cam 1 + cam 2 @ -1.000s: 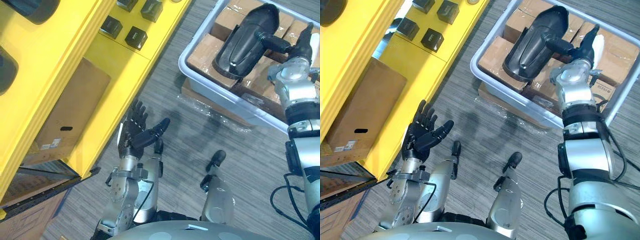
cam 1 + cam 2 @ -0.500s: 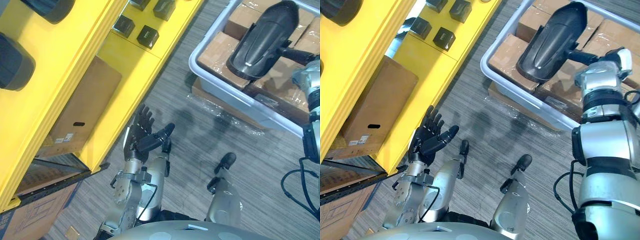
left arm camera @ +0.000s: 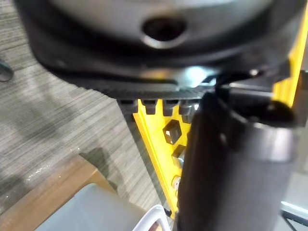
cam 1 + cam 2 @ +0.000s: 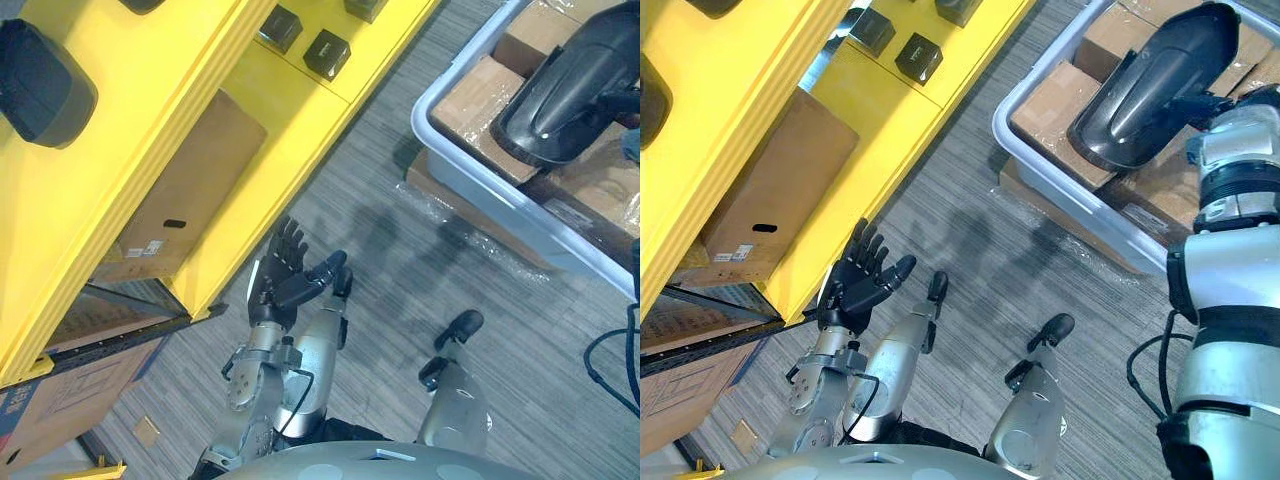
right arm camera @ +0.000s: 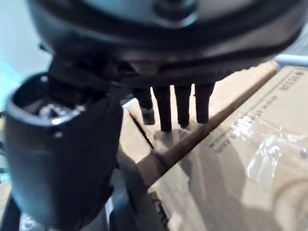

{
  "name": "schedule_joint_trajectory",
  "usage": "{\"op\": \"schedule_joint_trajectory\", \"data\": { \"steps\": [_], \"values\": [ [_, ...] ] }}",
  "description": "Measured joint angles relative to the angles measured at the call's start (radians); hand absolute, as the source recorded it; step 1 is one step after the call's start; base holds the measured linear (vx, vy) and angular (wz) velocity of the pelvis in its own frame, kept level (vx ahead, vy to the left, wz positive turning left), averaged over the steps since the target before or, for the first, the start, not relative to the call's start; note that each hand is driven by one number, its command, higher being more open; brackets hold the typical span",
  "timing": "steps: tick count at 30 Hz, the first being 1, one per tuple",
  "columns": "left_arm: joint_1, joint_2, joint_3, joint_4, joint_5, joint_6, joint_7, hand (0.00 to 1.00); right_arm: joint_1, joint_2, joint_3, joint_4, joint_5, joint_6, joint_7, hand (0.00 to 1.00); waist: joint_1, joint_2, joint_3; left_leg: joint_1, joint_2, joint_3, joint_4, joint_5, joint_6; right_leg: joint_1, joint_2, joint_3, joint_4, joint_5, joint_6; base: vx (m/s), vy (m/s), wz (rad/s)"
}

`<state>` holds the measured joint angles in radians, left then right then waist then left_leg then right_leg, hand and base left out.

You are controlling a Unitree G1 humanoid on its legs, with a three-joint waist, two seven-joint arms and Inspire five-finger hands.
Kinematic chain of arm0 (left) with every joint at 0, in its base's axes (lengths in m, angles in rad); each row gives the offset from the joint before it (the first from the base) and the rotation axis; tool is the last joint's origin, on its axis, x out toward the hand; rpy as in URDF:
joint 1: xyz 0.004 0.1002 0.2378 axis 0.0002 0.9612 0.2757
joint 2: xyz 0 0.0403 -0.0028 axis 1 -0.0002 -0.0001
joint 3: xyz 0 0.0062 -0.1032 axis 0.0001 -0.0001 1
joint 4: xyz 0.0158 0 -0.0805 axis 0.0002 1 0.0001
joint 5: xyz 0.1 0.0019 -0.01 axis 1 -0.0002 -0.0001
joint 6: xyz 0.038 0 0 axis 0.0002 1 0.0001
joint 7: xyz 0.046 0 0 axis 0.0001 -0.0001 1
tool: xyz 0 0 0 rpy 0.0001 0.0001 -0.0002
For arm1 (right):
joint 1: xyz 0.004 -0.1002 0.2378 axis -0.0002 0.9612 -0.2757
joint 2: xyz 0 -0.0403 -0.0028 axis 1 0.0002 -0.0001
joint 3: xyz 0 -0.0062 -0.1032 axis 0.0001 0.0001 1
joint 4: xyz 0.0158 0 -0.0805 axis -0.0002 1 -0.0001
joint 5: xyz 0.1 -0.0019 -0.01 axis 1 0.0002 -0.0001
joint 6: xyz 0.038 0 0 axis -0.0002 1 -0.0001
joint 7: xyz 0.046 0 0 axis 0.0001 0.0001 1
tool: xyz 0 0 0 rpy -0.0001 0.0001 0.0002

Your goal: Walk over and take three plastic housings, then place them on the shelf

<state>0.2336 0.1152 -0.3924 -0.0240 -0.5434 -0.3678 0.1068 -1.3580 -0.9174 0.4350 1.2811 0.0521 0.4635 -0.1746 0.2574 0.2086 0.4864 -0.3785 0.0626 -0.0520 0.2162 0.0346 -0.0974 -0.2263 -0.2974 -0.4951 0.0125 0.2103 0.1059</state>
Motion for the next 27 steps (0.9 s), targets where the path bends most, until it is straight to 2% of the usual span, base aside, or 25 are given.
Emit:
{"op": "schedule_joint_trajectory", "data": {
  "steps": [4, 6, 11, 15, 19, 22, 27],
  "values": [
    [0.002, 0.001, 0.001, 0.0, 0.0, -0.005, -0.012, 1.0, -0.002, 0.005, 0.027, 0.001, -0.105, 0.005, 0.1, 0.0, -0.009, 0.0, 0.0, 0.009, 0.002, 0.0, -0.032, 0.021, -0.002, -0.007, 0.001, -0.002, 0.0, -0.001, -0.001, 0.0, 0.0, 0.0],
    [0.005, 0.001, 0.001, 0.0, 0.0, -0.006, -0.012, 1.0, -0.002, 0.01, 0.046, 0.005, -0.149, 0.028, 0.129, 0.0, -0.01, -0.001, 0.0, 0.02, 0.002, 0.002, -0.05, 0.03, -0.003, -0.006, 0.001, 0.0, 0.0, -0.001, -0.001, 0.0, 0.0, 0.0],
    [0.016, 0.002, 0.009, -0.002, 0.0, -0.024, -0.012, 1.0, -0.002, 0.012, 0.048, 0.021, -0.287, 0.059, 0.135, 0.0, -0.009, -0.002, 0.002, 0.039, 0.003, 0.004, -0.066, 0.035, -0.003, 0.007, 0.001, 0.0, -0.003, -0.001, -0.001, 0.0, 0.0, 0.0],
    [0.045, 0.006, 0.033, -0.036, 0.0, -0.029, -0.019, 1.0, -0.008, -0.011, 0.045, 0.028, -0.345, 0.052, 0.115, 0.0, -0.022, -0.006, 0.004, 0.045, 0.005, 0.009, -0.067, 0.035, -0.003, 0.011, 0.003, 0.003, -0.006, 0.0, -0.002, 0.0, -0.005, -0.03],
    [0.082, 0.024, 0.068, -0.077, 0.0, -0.029, -0.023, 1.0, 0.005, -0.019, -0.002, 0.042, -0.343, 0.009, 0.073, 0.0, -0.043, -0.024, 0.013, 0.08, 0.013, 0.017, -0.082, 0.035, -0.006, 0.038, 0.012, 0.006, -0.016, -0.001, -0.004, 0.01, -0.016, -0.08],
    [0.088, 0.051, 0.103, -0.106, 0.0, -0.03, -0.034, 1.0, 0.046, -0.033, -0.04, 0.037, -0.34, -0.088, -0.034, 0.0, -0.057, -0.055, 0.019, 0.086, 0.028, 0.026, -0.083, 0.034, -0.012, 0.04, 0.027, 0.013, -0.024, 0.001, -0.011, 0.0, -0.034, -0.13],
    [0.091, 0.057, 0.166, -0.128, 0.0, -0.03, -0.057, 1.0, 0.194, -0.033, -0.074, -0.1, -0.338, -0.211, -0.099, 0.0, -0.067, -0.111, 0.019, 0.113, 0.052, 0.059, -0.083, 0.024, -0.024, 0.046, 0.051, 0.045, -0.035, 0.006, -0.018, 0.02, -0.026, -0.22]
  ]
}}
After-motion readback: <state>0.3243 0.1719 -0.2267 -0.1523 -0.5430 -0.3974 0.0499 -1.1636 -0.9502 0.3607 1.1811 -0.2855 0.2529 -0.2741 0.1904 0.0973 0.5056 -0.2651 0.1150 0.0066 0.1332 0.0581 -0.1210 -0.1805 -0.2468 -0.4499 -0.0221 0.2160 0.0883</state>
